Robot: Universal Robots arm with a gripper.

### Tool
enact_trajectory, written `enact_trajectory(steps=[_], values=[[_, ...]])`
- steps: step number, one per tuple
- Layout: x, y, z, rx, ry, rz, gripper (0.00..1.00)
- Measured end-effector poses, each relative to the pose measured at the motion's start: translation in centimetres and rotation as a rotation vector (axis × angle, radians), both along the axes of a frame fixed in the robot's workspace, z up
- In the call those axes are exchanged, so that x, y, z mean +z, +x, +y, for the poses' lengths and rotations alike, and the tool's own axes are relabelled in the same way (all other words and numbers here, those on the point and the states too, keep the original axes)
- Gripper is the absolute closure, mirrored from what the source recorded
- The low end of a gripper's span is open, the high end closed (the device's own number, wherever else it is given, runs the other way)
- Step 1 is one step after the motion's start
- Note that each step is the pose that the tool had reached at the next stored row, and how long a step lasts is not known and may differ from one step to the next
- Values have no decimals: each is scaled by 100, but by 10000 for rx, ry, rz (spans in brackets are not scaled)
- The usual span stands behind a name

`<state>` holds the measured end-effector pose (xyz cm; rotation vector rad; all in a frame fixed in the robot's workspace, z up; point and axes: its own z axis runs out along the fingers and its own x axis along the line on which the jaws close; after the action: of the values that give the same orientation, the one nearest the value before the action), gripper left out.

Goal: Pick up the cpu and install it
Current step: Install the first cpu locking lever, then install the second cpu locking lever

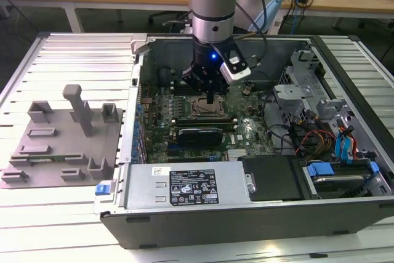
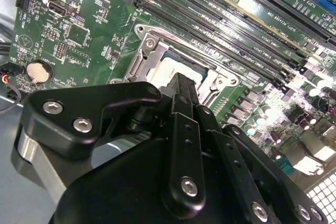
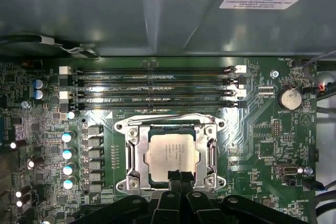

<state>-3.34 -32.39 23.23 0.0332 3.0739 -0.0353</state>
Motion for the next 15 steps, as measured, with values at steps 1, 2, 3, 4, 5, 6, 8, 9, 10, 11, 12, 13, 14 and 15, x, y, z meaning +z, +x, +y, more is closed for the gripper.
enact_trajectory(steps=[1,2,3,4,5,6,8,9,10,11,12,13,14,15], values=[[0,2,0,0,0,0,89],[0,2,0,0,0,0,89],[0,2,0,0,0,0,89],[0,2,0,0,0,0,89],[0,3,0,0,0,0,89],[0,3,0,0,0,0,89],[0,4,0,0,0,0,89],[0,4,0,0,0,0,89],[0,4,0,0,0,0,89],[0,4,0,0,0,0,89],[5,5,0,0,-2,1,89],[31,5,0,0,0,0,89],[93,4,0,-1,-1,0,89],[142,4,0,0,0,0,89]])
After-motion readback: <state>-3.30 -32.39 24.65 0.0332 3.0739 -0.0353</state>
